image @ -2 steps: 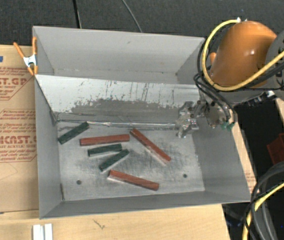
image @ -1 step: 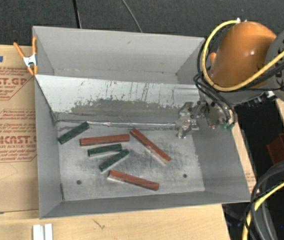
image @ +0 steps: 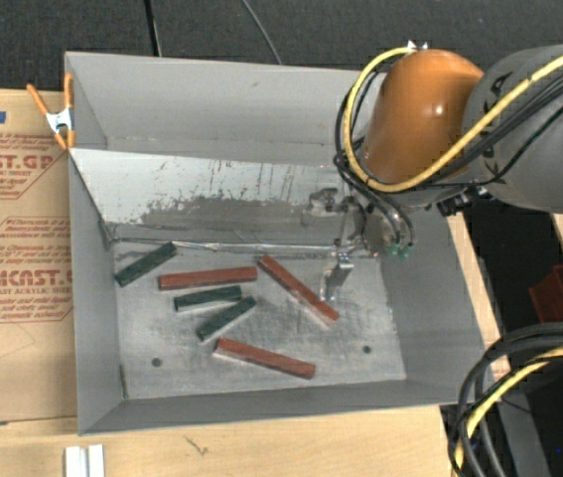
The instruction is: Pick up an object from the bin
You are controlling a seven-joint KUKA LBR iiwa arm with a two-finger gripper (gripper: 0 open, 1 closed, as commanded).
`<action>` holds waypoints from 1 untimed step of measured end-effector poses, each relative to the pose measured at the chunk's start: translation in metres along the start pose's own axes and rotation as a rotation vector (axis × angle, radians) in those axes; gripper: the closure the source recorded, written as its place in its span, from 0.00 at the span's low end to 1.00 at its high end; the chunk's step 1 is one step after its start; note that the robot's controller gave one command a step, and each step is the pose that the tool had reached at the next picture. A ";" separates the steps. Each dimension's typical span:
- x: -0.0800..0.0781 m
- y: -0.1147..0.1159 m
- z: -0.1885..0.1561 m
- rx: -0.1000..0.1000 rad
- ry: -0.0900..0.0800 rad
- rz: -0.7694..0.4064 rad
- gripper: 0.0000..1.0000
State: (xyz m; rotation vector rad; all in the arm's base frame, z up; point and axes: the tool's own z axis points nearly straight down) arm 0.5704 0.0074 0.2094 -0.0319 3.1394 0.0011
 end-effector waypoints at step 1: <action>0.000 0.000 0.000 0.000 0.000 0.001 0.00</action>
Offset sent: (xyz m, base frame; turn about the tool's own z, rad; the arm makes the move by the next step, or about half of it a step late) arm 0.0087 -0.0069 -0.1133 -0.1038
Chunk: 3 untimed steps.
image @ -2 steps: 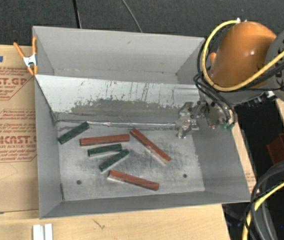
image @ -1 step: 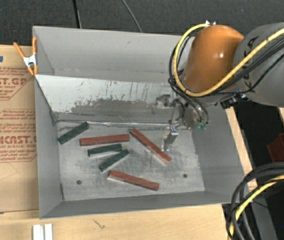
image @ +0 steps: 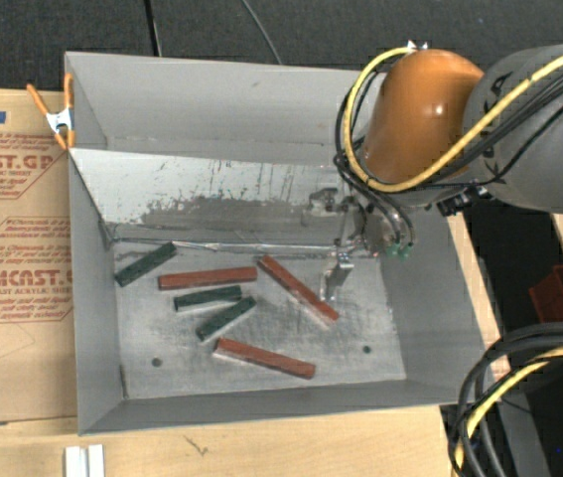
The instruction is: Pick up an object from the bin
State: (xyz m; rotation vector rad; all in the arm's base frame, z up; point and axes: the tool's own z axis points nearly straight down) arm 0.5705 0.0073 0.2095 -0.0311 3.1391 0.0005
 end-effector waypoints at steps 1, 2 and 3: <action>-0.006 -0.003 0.047 0.000 -0.008 -0.047 0.00; 0.011 -0.015 0.090 -0.001 0.002 0.058 0.00; 0.004 -0.009 0.132 0.000 0.005 -0.039 1.00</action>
Offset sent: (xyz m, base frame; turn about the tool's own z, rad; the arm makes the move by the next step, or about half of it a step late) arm -0.0166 -0.0214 -0.0995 0.0873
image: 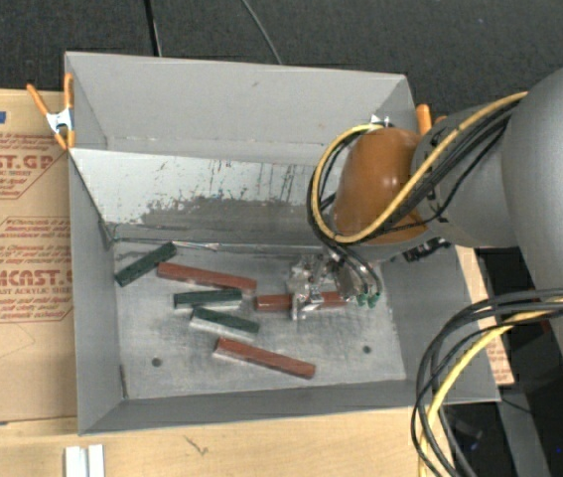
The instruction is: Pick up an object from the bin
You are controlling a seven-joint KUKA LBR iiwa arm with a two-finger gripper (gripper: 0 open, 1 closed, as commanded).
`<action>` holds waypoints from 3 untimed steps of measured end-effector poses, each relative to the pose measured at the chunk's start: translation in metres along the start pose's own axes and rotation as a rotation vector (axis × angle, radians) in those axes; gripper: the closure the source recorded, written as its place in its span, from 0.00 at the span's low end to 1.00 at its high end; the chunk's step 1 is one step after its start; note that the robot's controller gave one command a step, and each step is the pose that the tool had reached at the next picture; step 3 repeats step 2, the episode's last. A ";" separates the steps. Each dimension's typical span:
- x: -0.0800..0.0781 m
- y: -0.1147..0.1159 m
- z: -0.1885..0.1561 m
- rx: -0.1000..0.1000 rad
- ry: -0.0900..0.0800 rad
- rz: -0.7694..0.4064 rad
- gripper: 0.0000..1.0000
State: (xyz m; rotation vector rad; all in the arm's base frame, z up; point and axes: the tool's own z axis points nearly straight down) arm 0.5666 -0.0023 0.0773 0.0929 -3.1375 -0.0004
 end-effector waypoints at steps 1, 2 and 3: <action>0.000 0.000 0.000 0.000 0.000 0.000 1.00; -0.010 0.010 -0.167 0.001 -0.010 -0.060 1.00; -0.010 0.010 -0.167 0.001 -0.010 -0.060 1.00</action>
Offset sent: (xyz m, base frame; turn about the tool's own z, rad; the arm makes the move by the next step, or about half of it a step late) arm 0.0078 0.0106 0.1654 -0.0608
